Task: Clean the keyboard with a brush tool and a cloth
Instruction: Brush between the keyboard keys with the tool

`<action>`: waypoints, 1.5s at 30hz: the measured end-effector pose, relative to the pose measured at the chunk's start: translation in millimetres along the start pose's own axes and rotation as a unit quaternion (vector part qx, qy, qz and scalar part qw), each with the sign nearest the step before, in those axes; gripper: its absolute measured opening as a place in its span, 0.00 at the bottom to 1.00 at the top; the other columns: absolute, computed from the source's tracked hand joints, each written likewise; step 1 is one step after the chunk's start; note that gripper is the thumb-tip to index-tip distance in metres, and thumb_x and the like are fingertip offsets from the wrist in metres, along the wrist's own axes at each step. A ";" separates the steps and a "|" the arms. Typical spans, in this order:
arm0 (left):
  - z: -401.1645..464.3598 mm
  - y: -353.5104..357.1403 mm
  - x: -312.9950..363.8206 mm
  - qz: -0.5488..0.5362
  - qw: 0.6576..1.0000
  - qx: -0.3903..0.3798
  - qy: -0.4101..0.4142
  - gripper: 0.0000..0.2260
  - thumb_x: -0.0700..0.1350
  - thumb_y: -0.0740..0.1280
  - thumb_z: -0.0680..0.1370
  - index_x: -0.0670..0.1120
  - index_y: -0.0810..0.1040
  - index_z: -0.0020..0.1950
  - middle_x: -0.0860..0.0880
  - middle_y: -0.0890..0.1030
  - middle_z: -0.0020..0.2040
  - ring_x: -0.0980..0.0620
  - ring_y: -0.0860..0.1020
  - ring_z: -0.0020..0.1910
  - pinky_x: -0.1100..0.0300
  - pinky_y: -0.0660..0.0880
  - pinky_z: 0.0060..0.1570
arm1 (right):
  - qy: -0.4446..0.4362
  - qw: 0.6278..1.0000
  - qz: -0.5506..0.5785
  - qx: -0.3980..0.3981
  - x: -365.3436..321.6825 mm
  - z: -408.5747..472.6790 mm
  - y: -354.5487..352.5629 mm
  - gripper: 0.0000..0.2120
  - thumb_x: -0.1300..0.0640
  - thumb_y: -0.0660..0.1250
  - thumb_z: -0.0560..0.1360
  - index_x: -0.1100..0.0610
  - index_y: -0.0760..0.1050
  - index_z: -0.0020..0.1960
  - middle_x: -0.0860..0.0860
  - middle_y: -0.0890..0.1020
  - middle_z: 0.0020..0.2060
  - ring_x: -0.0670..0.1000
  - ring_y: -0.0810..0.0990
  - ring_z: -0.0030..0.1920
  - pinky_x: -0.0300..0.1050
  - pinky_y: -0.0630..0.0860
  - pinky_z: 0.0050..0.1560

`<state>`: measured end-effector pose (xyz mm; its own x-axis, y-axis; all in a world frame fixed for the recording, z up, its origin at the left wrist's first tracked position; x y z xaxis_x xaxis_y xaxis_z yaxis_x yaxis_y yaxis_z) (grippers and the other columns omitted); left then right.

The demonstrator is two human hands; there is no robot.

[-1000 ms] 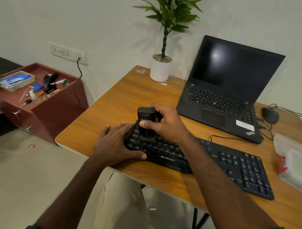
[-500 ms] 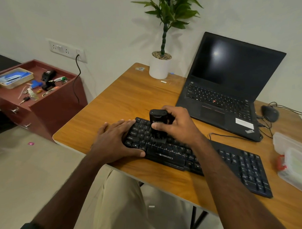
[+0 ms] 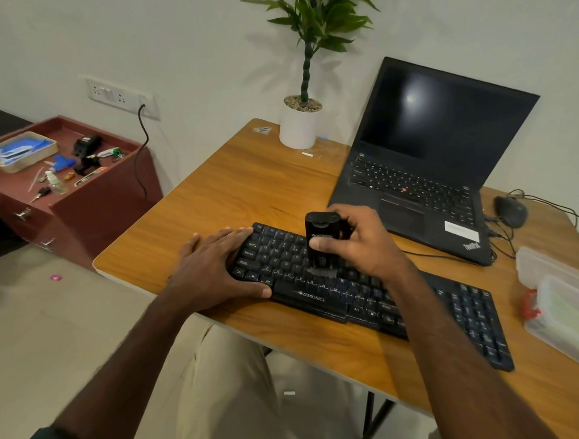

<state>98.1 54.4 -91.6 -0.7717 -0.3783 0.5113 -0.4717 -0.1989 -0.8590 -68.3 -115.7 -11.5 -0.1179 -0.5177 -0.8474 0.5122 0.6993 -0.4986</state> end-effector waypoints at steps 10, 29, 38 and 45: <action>0.2 -0.1 -0.8 0.000 1.000 -0.003 -0.002 0.56 0.83 0.61 0.56 0.62 0.52 0.80 0.56 0.58 0.80 0.60 0.50 0.78 0.48 0.39 0.77 | 0.020 1.000 0.024 0.000 5.6 -6.6 9.3 0.09 0.59 0.78 0.71 0.56 0.80 0.47 0.55 0.84 0.43 0.54 0.84 0.45 0.46 0.80 0.44; 2.1 2.1 -3.2 -0.006 1.000 0.001 -0.004 0.59 0.86 0.58 0.53 0.62 0.52 0.80 0.56 0.59 0.80 0.59 0.51 0.79 0.47 0.40 0.78 | 0.023 0.999 0.011 0.020 28.4 -49.2 -40.7 0.10 0.58 0.79 0.70 0.56 0.80 0.48 0.51 0.85 0.42 0.52 0.85 0.45 0.53 0.81 0.46; 4.9 3.3 -6.3 -0.003 1.000 0.005 -0.009 0.58 0.86 0.59 0.53 0.63 0.53 0.79 0.56 0.60 0.80 0.60 0.51 0.79 0.46 0.41 0.78 | -0.019 0.993 0.053 0.106 17.4 -46.0 -29.1 0.13 0.53 0.77 0.69 0.57 0.80 0.50 0.52 0.83 0.43 0.53 0.83 0.45 0.48 0.81 0.44; 5.6 5.3 -9.4 -0.006 1.000 0.004 -0.012 0.57 0.85 0.61 0.54 0.65 0.52 0.79 0.57 0.60 0.80 0.62 0.51 0.78 0.46 0.41 0.78 | 0.033 0.997 -0.005 0.075 36.8 -66.2 -57.8 0.13 0.59 0.78 0.70 0.59 0.81 0.52 0.54 0.85 0.45 0.52 0.85 0.47 0.55 0.83 0.49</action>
<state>105.3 51.9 -101.1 -0.7552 -0.3982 0.5207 -0.4768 -0.2115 -0.8532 -158.6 -142.5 -26.0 -0.1767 -0.4873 -0.8552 0.6318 0.6101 -0.4782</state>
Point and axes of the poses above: each hand's wrist, its own z-axis towards the middle knuckle, its own y-axis out of the palm, x = y × z, the point moved 7 cm from there along z, towards the middle knuckle
